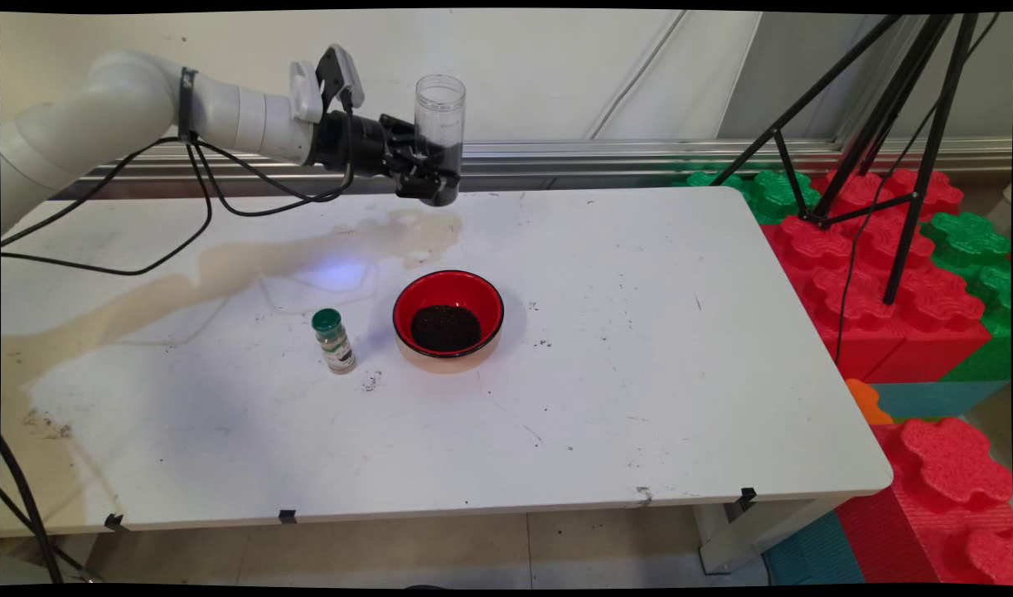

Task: Pour the black seasoning powder in the red bowl, then place the picked object on the table

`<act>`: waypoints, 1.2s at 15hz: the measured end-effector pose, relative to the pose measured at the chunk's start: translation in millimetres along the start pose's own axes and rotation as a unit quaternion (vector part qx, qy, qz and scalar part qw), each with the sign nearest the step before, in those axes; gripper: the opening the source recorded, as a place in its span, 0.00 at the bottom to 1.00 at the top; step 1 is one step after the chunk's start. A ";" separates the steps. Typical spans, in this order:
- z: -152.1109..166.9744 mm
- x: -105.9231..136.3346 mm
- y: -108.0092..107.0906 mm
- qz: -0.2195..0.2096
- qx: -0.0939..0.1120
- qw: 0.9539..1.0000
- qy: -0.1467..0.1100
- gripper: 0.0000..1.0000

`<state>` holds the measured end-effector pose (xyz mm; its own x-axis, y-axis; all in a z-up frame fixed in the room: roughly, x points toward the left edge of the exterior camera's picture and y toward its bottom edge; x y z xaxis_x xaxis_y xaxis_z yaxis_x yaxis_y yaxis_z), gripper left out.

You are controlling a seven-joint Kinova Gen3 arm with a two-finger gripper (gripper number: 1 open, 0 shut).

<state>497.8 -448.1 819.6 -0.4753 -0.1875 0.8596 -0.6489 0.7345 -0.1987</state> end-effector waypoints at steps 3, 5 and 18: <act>3.3 -10.3 -0.2 -0.029 -0.003 1.000 0.000 0.00; 6.9 -19.6 0.1 -0.046 -0.006 0.999 0.000 0.00; 33.9 -71.4 9.4 -0.079 -0.027 0.997 0.004 0.00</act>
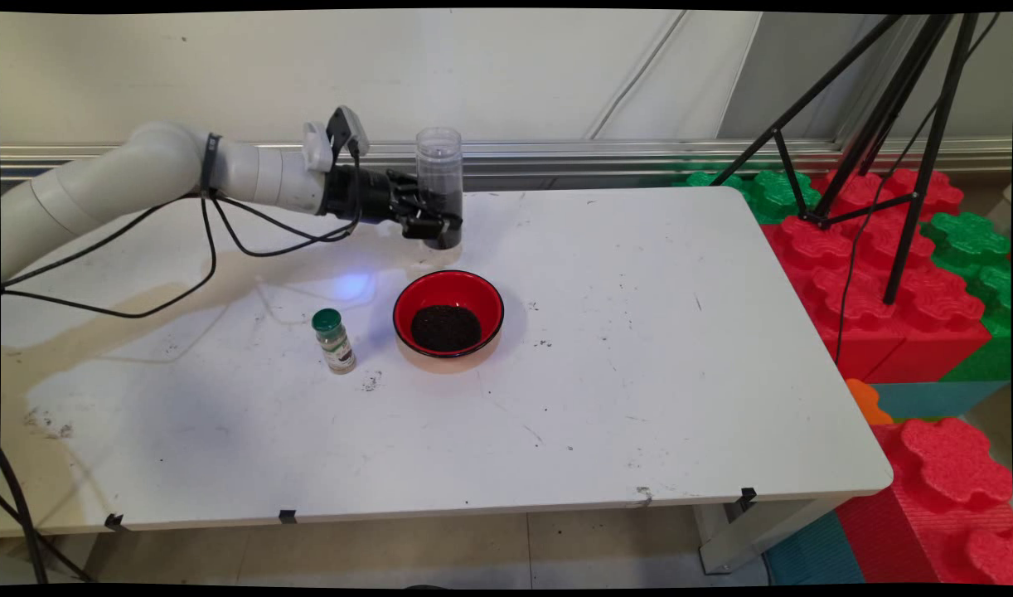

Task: Place the picked object on the table

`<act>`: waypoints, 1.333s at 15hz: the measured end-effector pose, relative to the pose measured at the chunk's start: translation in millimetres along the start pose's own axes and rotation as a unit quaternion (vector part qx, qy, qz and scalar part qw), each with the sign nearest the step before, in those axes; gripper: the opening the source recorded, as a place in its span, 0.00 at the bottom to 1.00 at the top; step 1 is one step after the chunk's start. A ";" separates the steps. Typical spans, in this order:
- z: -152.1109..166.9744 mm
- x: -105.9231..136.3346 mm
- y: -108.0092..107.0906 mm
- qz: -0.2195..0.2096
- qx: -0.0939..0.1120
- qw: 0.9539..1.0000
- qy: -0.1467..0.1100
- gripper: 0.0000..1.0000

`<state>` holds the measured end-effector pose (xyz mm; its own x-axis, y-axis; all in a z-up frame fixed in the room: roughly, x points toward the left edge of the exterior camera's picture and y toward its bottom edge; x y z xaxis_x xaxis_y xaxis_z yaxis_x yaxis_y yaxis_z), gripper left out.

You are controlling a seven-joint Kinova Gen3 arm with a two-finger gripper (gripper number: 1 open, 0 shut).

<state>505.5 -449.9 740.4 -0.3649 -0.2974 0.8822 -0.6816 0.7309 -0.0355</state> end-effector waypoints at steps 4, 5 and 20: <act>7.6 -12.0 -1.2 0.004 -0.003 1.000 -0.002 0.00; 8.8 -14.1 -1.4 0.005 -0.004 1.000 -0.002 0.00; 18.6 -37.8 -3.8 0.027 -0.008 1.000 -0.010 0.00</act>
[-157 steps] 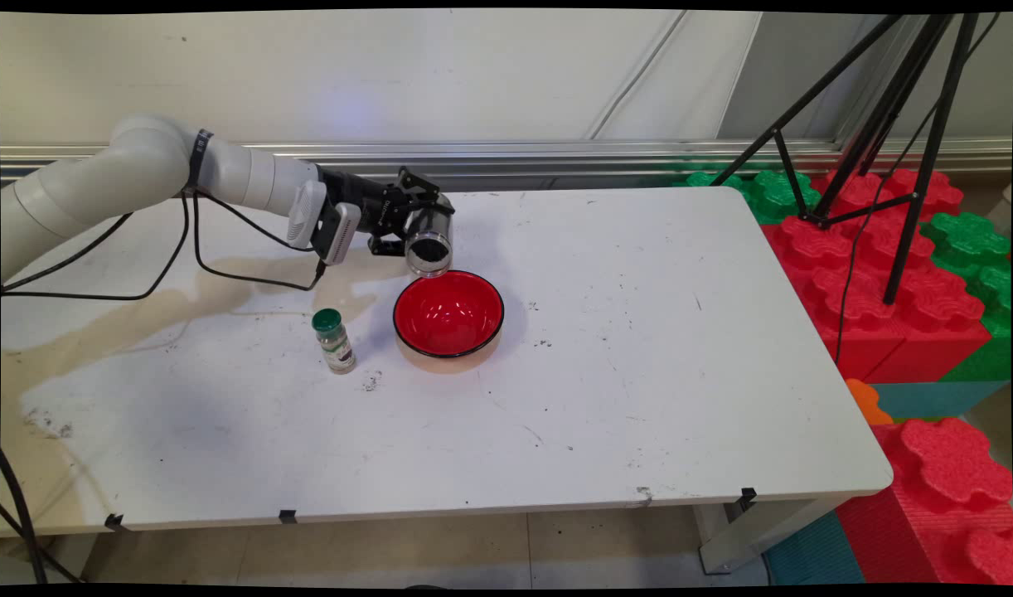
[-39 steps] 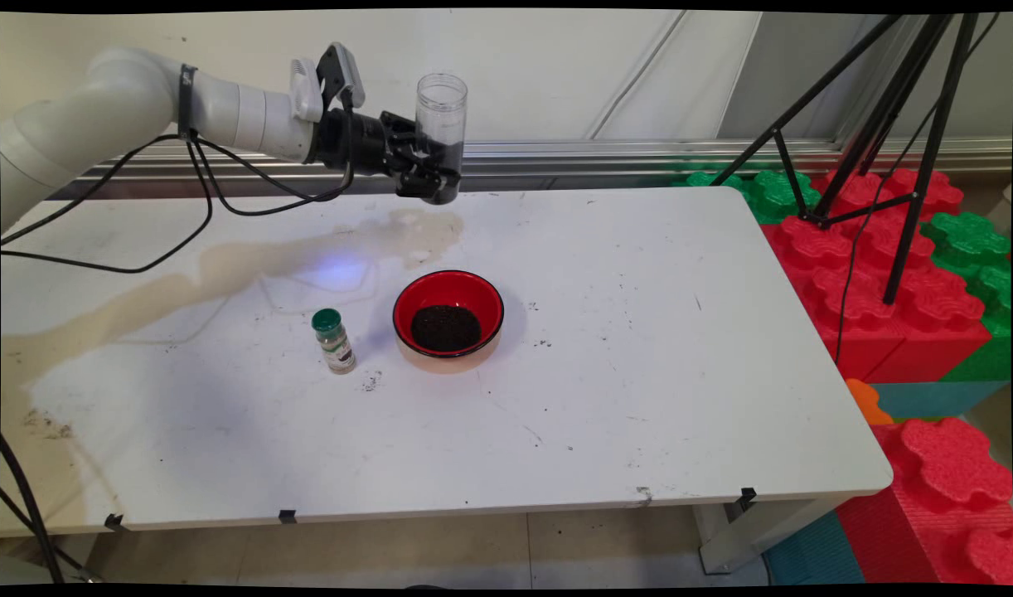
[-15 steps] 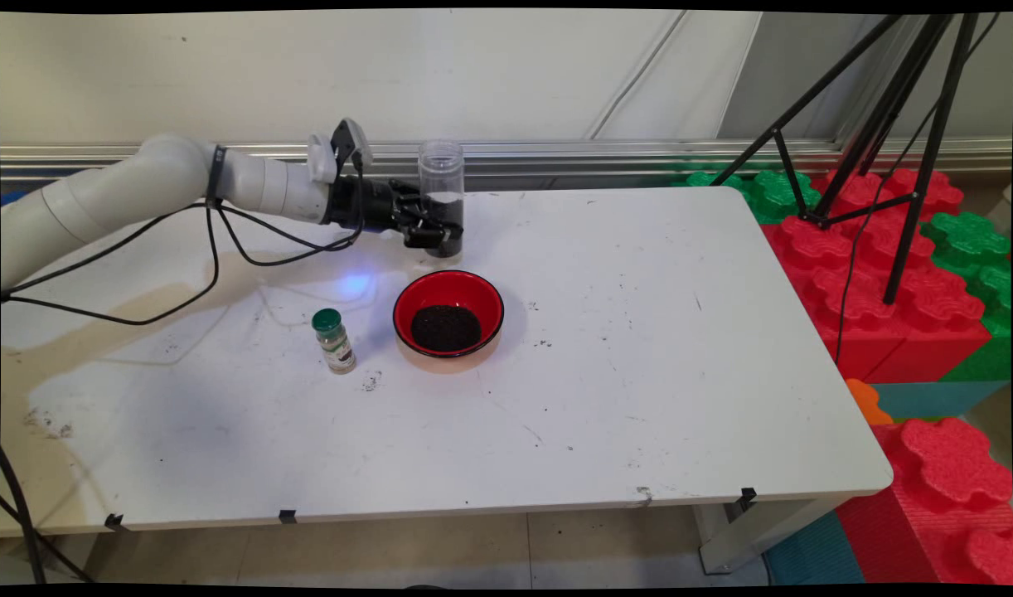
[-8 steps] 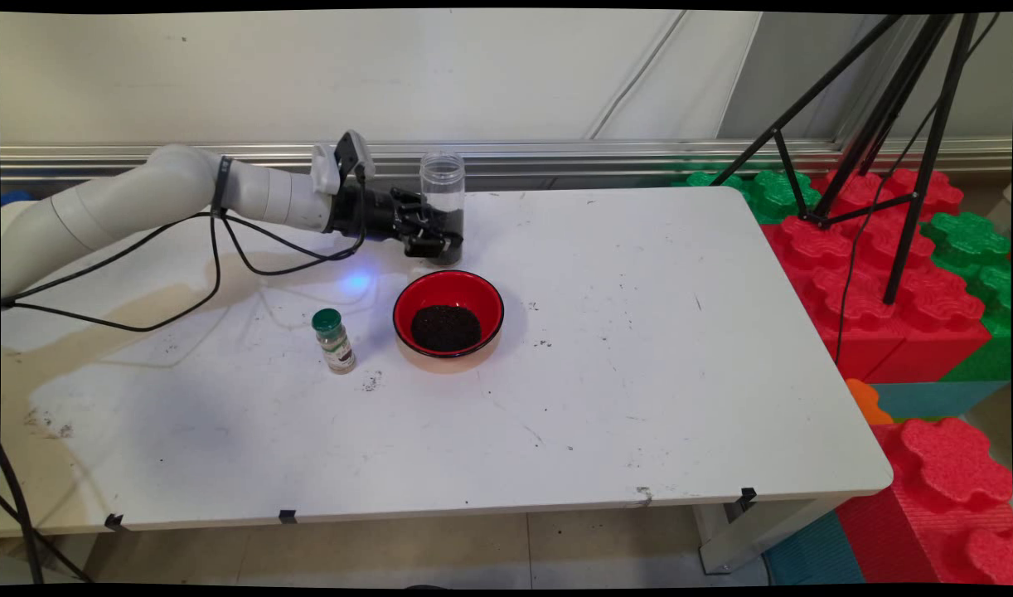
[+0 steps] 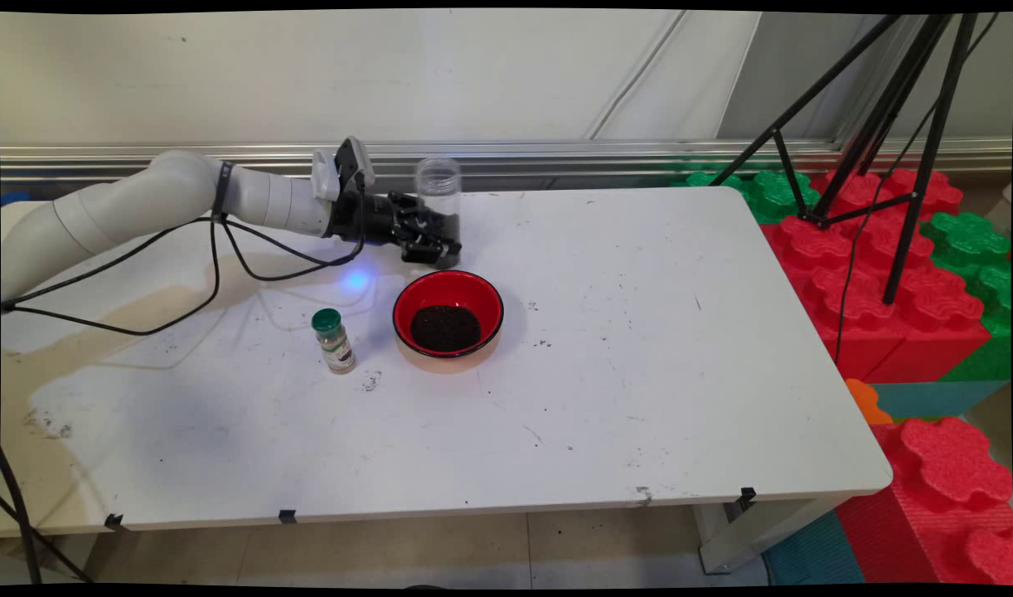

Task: Place the picked object on the table

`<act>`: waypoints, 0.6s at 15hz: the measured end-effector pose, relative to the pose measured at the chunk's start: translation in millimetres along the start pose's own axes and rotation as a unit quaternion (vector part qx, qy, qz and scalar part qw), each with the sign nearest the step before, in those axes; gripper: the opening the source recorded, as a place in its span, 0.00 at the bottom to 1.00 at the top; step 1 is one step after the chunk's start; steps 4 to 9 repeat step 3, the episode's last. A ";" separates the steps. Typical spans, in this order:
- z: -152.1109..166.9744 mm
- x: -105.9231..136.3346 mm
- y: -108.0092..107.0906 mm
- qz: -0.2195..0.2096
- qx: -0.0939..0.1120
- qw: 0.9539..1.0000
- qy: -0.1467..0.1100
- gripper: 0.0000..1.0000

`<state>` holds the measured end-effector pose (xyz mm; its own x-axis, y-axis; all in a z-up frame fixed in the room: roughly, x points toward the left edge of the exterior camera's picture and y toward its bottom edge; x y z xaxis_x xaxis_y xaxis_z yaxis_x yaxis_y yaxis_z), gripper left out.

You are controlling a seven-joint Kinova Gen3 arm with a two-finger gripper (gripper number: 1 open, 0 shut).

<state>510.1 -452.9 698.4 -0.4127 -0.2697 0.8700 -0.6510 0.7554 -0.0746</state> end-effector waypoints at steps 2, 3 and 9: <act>-0.9 -1.7 0.3 0.002 0.000 1.000 0.000 1.00; -0.7 -1.9 0.3 0.004 0.000 1.000 0.000 1.00; -0.7 -1.9 0.3 0.004 0.000 1.000 0.000 1.00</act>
